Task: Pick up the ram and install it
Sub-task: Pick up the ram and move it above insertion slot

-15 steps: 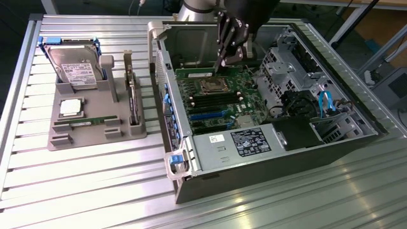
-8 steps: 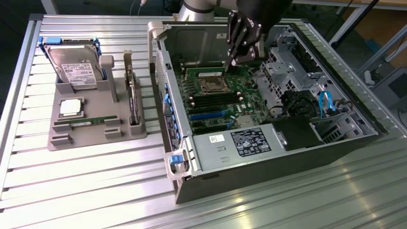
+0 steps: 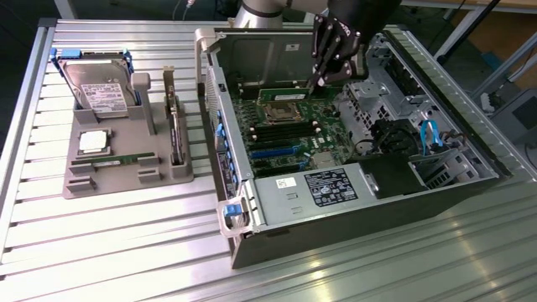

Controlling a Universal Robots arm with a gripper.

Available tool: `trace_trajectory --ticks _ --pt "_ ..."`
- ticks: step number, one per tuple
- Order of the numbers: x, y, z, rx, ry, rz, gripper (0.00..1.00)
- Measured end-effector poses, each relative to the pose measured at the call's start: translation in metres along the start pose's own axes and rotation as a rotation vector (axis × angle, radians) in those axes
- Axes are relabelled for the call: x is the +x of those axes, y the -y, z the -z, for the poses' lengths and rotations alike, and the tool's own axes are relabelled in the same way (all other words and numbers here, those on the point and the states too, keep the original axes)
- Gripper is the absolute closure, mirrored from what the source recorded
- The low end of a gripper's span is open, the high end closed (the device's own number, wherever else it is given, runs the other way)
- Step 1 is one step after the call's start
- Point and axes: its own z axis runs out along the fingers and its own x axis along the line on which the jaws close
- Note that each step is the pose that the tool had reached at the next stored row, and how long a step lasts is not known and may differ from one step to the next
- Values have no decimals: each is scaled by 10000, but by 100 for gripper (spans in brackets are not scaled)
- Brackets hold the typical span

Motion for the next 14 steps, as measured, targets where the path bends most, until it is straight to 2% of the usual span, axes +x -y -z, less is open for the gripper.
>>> trace_trajectory --ticks 3,6,8,14 --pt "-3 151 9 -9 0 0 88" --pt "-4 235 14 -11 0 -1 88" --pt "-5 269 16 -12 0 0 88" --pt "-18 273 16 -12 0 1 88"
